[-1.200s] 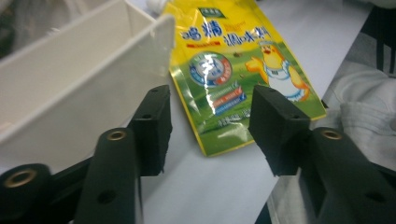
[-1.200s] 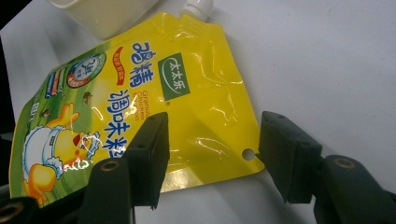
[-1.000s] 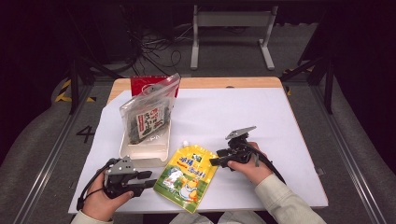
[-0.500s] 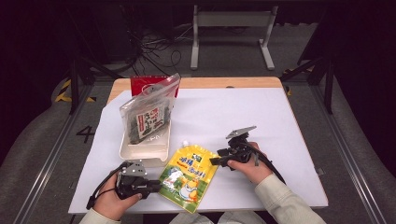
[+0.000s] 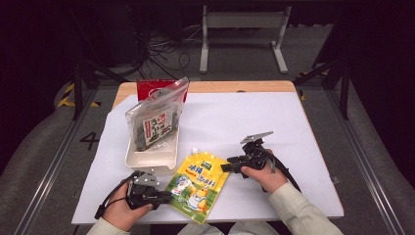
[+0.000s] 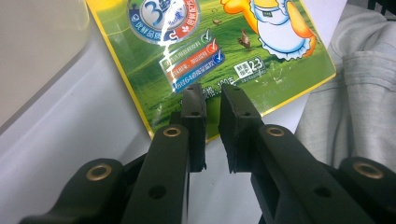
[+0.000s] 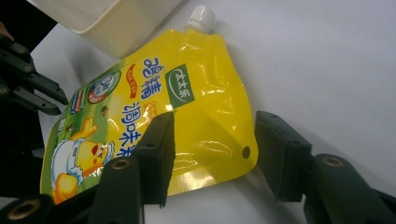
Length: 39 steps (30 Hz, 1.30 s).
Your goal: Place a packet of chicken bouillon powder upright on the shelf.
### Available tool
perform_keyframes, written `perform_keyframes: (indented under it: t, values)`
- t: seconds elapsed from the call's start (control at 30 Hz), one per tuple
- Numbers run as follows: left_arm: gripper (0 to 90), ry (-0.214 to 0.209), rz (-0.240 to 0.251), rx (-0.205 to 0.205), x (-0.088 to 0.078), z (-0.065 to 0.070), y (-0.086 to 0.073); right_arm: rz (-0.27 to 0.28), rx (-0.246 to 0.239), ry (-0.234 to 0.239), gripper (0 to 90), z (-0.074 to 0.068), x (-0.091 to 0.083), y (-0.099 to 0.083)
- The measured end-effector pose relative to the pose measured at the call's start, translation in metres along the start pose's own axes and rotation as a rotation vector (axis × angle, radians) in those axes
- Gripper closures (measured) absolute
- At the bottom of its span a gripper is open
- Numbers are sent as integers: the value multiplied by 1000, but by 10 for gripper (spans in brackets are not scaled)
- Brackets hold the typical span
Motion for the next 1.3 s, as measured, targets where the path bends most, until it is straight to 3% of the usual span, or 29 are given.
perform_keyframes:
  t: [0.13,0.27,0.5,0.83,1.0,1.1,1.3]
  values:
    - [807,-8,-3,-3,1,1,0,-25,3,4,514,-1,3,-4]
    - [810,-14,-9,-5,2,2,0,-22,24,39,514,-5,4,-3]
    - [818,-17,-13,-6,3,2,0,-25,25,43,502,-8,8,-4]
    - [824,-36,-25,-9,7,6,-1,9,90,116,556,-9,1,0]
    - [826,-28,-32,-2,7,5,0,-4,108,102,620,-5,1,-3]
    - [830,-29,-27,-5,7,4,0,-25,106,70,605,-3,6,-6]
    - [844,-37,-28,-11,7,4,0,-41,164,85,574,0,10,-9]
Point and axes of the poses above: each handheld gripper's, and its own axes: x roughly forward along the jaws, y roughly out of its top, z roughly to its right, the point moved 7 cm from there along x, roughly forward along the jaws, and after that the axes turned 1 degree about z, right-handed, at the moved point
